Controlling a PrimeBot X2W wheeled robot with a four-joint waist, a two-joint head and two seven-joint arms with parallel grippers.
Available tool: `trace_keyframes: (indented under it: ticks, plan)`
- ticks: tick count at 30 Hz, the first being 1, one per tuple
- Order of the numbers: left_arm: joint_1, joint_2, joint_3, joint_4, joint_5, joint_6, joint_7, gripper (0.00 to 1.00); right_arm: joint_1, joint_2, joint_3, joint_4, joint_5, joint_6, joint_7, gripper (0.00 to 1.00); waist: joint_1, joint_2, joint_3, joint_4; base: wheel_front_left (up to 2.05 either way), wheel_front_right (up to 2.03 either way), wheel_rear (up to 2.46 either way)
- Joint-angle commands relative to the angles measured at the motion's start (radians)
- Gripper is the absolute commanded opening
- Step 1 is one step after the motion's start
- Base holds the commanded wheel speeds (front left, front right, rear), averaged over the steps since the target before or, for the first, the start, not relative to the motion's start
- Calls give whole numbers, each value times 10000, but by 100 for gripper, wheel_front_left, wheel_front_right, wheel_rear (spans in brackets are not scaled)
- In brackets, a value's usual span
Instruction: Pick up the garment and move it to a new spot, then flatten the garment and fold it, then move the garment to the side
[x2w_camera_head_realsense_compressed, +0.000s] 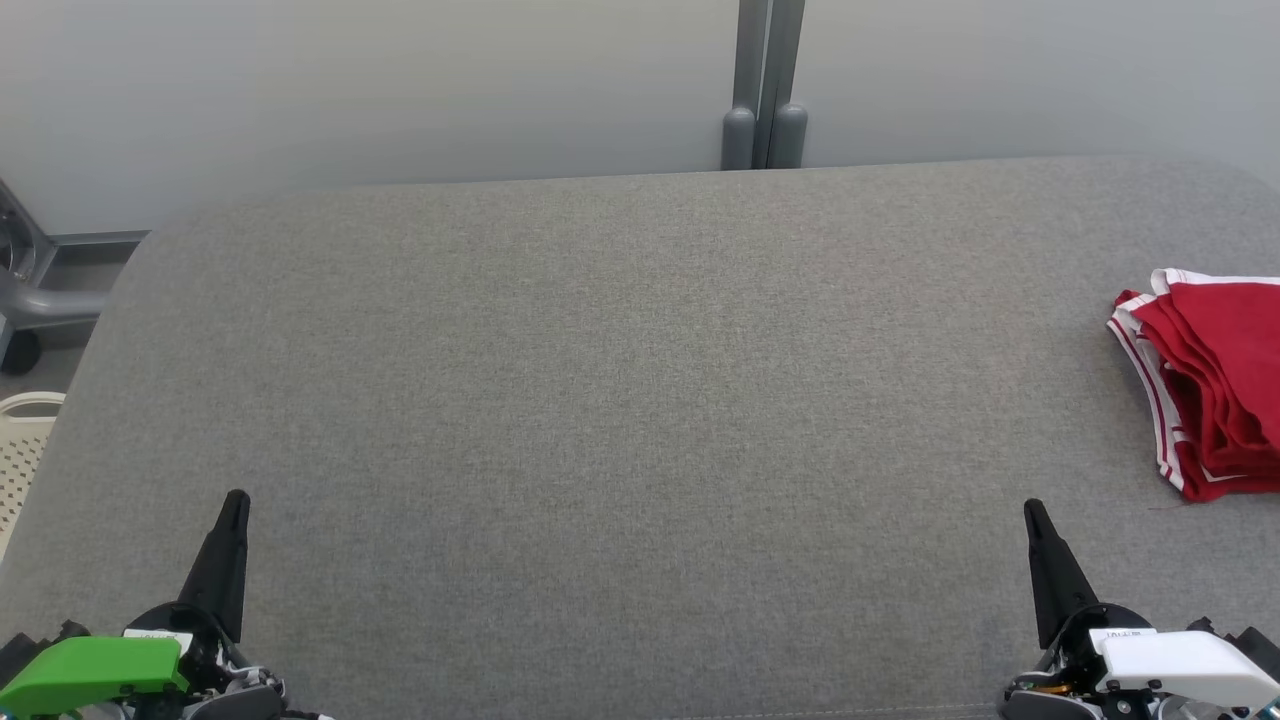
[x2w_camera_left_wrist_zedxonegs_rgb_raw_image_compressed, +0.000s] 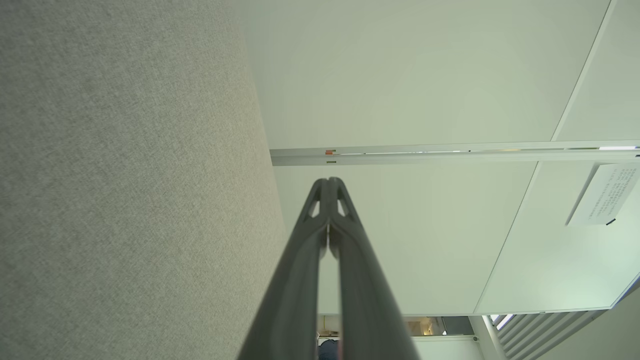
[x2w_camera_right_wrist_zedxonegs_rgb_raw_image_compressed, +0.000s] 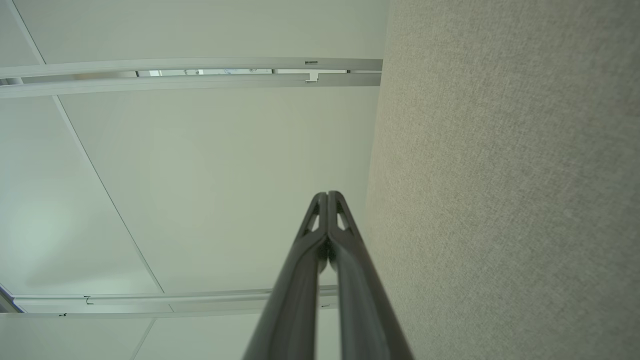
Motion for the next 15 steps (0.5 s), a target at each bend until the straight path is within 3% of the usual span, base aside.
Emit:
trace_keyframes:
  ticks: [1,15]
  plan:
    - [-144,2,39,-19,1,-55,-3,0,68,-42,4,-50,58,4,39,0,0,0,0,0,0,0,0]
    - [-143,4,39,-19,1,-55,-3,0,68,-42,2,-50,58,4,39,0,0,0,0,0,0,0,0]
